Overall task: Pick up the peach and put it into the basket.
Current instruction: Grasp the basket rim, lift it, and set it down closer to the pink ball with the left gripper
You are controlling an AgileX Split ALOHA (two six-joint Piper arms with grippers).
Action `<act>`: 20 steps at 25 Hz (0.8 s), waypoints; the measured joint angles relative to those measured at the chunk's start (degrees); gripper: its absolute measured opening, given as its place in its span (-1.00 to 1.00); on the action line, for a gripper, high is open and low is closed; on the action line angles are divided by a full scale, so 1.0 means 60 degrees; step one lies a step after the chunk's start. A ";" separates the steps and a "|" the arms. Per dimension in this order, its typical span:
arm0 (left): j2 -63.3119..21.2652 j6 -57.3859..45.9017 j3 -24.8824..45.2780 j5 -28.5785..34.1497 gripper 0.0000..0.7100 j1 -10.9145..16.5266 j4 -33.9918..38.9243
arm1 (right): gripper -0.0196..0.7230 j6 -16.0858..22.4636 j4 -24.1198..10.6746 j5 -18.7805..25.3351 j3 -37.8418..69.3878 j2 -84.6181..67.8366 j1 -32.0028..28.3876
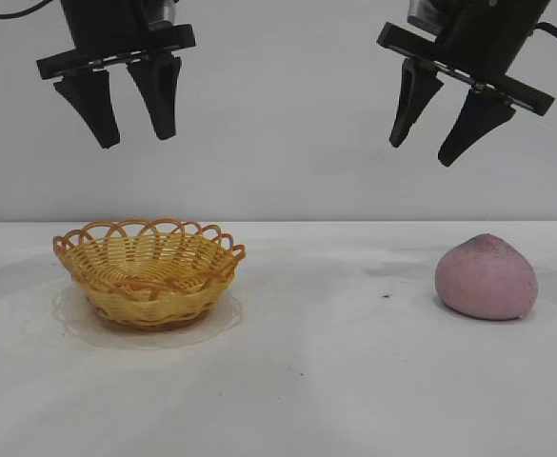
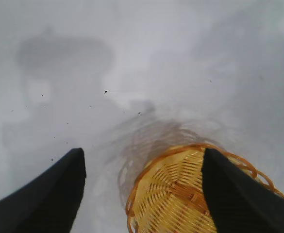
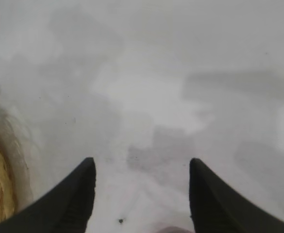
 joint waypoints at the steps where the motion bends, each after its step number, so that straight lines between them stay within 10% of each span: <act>1: 0.0000 0.0000 0.0000 0.0000 0.37 0.0000 0.0000 | 0.02 0.0000 0.0000 0.0000 0.0000 0.0000 0.0000; 20: 0.0000 0.2493 0.0000 0.0805 0.37 0.0000 -0.0091 | 0.02 0.0000 0.0000 0.0000 0.0000 0.0000 0.0000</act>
